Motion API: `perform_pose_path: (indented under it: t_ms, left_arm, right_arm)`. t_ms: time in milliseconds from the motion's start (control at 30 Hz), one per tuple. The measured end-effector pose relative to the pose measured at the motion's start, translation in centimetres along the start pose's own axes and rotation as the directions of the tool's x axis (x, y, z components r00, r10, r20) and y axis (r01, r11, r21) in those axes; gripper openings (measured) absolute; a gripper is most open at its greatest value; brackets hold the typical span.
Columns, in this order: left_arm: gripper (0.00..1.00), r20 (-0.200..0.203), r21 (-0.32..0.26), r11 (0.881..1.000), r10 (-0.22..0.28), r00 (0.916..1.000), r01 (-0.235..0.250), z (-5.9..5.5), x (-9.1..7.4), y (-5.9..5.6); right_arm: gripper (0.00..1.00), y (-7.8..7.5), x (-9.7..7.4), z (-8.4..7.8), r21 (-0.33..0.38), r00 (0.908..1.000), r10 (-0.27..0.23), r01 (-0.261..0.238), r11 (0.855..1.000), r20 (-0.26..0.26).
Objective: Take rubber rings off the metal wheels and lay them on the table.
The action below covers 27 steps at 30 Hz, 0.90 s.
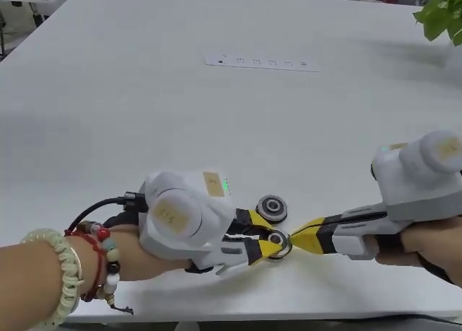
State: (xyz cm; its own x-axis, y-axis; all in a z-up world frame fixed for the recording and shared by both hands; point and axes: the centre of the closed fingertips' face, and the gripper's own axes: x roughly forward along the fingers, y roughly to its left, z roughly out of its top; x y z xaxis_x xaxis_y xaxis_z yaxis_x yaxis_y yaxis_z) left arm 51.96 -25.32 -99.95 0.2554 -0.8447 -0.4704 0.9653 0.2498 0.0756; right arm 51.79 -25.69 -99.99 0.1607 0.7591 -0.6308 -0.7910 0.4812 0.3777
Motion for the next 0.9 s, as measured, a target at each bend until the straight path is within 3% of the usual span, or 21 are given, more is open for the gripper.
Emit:
perform_pose_path:
  t_ms: [367, 500, 533, 567, 600, 633, 700, 767, 900]
  left_arm:
    - [0.13, 0.000, 0.001, 1.000, 0.000, 1.0000, 0.000, 0.0, 0.0, 0.0]
    - [0.13, 0.000, 0.002, 1.000, 0.000, 1.0000, 0.000, 0.0, 0.0, 0.0]
    - [0.13, -0.001, 0.005, 1.000, 0.001, 1.0000, -0.001, 0.0, 0.0, -0.1]
    - [0.13, -0.001, 0.006, 1.000, 0.001, 1.0000, -0.001, 0.0, 0.0, -0.1]
    - [0.13, -0.001, 0.005, 1.000, 0.001, 1.0000, -0.001, 0.0, 0.0, -0.1]
    - [0.13, -0.001, 0.003, 1.000, 0.002, 1.0000, -0.002, 0.0, 0.0, -0.1]
    - [0.13, 0.001, 0.002, 1.000, 0.006, 1.0000, -0.006, 0.0, 0.0, 0.0]
    - [0.13, 0.000, 0.000, 1.000, 0.008, 1.0000, -0.008, 0.0, 0.0, 0.0]
    - [0.14, -0.019, 0.021, 1.000, 0.004, 0.9998, -0.004, 0.1, -0.1, -0.1]
  right_arm:
    - [0.00, 0.5, 0.1, 0.3, -0.010, 0.9997, 0.023, -0.023, 1.000, 0.010]
    - [0.00, 1.6, 0.4, 1.4, -0.020, 0.9951, 0.081, -0.080, 0.997, 0.058]
    - [0.00, 1.8, 0.3, 2.0, -0.020, 0.9939, 0.078, -0.077, 0.997, 0.077]
    - [0.00, 1.1, 0.3, 1.6, -0.054, 0.9983, 0.040, -0.038, 0.998, 0.041]
    - [0.00, 0.9, 0.3, 1.6, -0.058, 0.9982, 0.033, -0.030, 0.998, 0.049]
    - [0.00, 0.6, 0.3, 1.5, -0.047, 0.9985, 0.027, -0.025, 0.999, 0.047]
    - [0.00, -0.8, -0.1, 0.7, -0.003, 0.9992, -0.029, 0.029, 1.000, 0.027]
    - [0.00, -0.6, -0.2, 0.5, 0.025, 0.9993, -0.009, 0.008, 1.000, 0.036]
    - [0.00, -0.3, -0.2, 0.9, 0.009, 0.9991, -0.015, 0.015, 1.000, 0.040]
